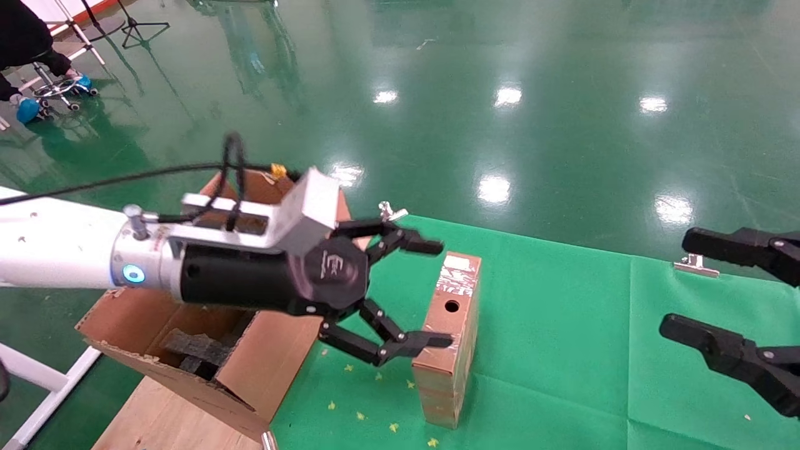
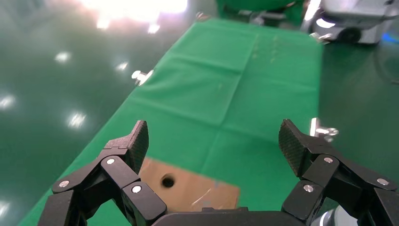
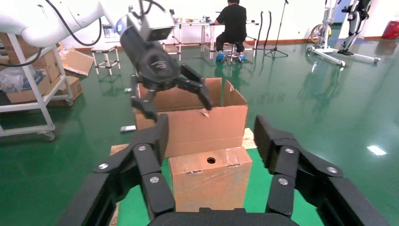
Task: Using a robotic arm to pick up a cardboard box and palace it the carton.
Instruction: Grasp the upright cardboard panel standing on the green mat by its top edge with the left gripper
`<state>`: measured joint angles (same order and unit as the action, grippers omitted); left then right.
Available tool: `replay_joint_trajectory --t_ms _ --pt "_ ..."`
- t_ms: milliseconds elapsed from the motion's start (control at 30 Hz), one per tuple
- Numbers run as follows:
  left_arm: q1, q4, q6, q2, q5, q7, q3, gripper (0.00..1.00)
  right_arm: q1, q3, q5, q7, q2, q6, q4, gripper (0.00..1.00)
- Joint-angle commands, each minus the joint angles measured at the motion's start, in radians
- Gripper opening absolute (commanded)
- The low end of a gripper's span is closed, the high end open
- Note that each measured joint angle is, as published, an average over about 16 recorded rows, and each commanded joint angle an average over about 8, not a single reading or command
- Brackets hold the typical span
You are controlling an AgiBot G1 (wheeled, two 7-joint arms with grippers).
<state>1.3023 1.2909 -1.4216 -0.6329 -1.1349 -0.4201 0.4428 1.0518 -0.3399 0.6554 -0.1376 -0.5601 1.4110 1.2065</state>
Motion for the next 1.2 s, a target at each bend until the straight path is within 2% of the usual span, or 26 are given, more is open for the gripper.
replay_joint_trajectory --t_ms 33,267,500,867,1033,1200 --pt "0.011 0.023 0.022 0.004 -0.039 -0.043 0.014 1.00 0.000 0.000 0.000 0.000 0.000 0.000 0.000 0.00" --pt "0.198 0.028 0.003 -0.091 -0.289 -0.315 0.133 1.00 0.000 0.000 0.000 0.000 0.000 0.000 0.000 0.00" --pt "0.369 -0.013 -0.071 -0.230 -0.519 -0.608 0.251 1.00 0.000 0.000 0.000 0.000 0.000 0.000 0.000 0.00" --pt "0.477 -0.082 -0.152 -0.422 -0.678 -0.959 0.401 1.00 0.000 0.000 0.000 0.000 0.000 0.000 0.000 0.00" --pt "0.496 -0.121 -0.150 -0.481 -0.708 -1.057 0.464 1.00 0.000 0.000 0.000 0.000 0.000 0.000 0.000 0.00" --pt "0.497 -0.166 -0.147 -0.522 -0.714 -1.102 0.509 1.00 0.000 0.000 0.000 0.000 0.000 0.000 0.000 0.00"
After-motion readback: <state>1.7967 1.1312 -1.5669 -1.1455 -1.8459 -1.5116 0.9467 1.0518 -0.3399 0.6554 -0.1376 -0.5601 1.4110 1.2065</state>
